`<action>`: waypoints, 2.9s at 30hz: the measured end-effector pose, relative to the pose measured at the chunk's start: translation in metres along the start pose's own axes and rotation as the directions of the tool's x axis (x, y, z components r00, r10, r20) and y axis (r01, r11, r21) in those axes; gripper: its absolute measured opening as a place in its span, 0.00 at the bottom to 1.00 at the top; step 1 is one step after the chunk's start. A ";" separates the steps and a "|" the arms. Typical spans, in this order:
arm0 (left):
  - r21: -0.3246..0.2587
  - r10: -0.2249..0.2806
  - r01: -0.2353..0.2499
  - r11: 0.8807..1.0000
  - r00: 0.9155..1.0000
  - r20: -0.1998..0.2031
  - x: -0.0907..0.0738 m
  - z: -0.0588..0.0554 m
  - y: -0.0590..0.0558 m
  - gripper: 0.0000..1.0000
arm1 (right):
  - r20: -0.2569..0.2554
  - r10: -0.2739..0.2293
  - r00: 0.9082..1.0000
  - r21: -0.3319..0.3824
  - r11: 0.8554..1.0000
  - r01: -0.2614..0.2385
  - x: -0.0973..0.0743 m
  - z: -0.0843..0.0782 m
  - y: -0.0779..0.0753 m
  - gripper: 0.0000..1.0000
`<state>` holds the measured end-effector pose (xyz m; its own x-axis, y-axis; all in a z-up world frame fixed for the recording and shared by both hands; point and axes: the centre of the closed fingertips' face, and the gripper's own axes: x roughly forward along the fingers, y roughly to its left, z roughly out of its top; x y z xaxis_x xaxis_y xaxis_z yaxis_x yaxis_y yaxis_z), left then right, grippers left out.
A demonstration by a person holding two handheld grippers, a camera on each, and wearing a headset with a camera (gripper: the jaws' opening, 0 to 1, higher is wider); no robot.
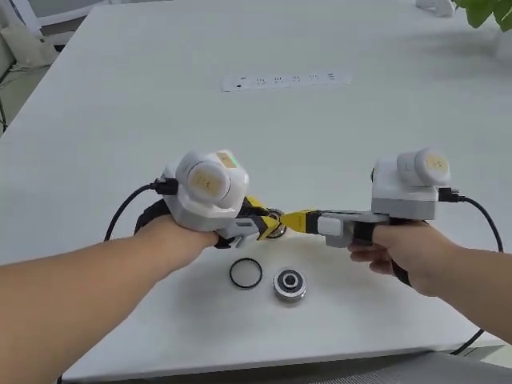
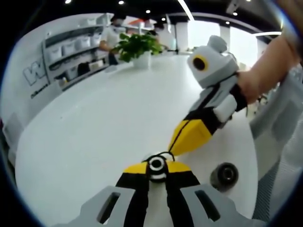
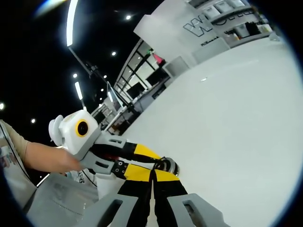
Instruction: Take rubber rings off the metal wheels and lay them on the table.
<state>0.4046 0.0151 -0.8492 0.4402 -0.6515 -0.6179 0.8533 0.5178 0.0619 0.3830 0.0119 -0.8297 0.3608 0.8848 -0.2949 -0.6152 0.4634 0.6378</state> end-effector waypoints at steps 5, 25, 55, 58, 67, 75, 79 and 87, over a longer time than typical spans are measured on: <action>0.009 -0.004 0.004 1.000 1.000 -0.007 0.000 0.001 0.000 0.13 | -0.016 -0.048 0.999 -0.003 0.999 0.048 0.002 -0.002 -0.009 0.00; -0.002 -0.054 0.054 0.999 0.998 0.013 -0.022 0.004 -0.006 0.29 | -0.022 -0.060 0.998 0.005 0.998 0.060 0.004 0.001 -0.007 0.00; -0.067 -0.063 0.068 0.995 0.995 0.081 -0.076 0.003 -0.010 0.56 | -0.012 -0.015 1.000 0.011 1.000 0.015 0.004 0.009 0.022 0.00; -0.066 -0.066 0.072 0.995 0.994 0.084 -0.080 0.003 -0.013 0.58 | -0.015 -0.003 1.000 0.013 1.000 0.003 0.004 0.009 0.027 0.00; -0.077 -0.071 0.079 0.994 0.991 0.109 -0.096 0.004 -0.019 0.63 | -0.031 0.031 0.999 0.015 0.999 -0.031 0.002 0.009 0.042 0.00; -0.082 -0.077 0.087 0.993 0.990 0.122 -0.110 0.001 -0.024 0.67 | -0.046 0.055 0.997 0.019 0.998 -0.054 0.002 0.006 0.052 0.00; -0.087 -0.072 0.083 0.993 0.989 0.128 -0.116 -0.001 -0.026 0.69 | -0.059 0.070 0.996 0.029 0.997 -0.069 0.002 0.002 0.057 0.00; -0.087 -0.071 0.082 0.993 0.990 0.126 -0.126 -0.008 -0.031 0.72 | -0.089 0.083 0.993 0.039 0.996 -0.080 0.003 -0.006 0.060 0.00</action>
<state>0.3205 0.0858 -0.7798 0.4101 -0.7511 -0.5173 0.8590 0.5087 -0.0576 0.3430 0.0422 -0.7964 0.2441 0.9212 -0.3031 -0.6143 0.3887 0.6867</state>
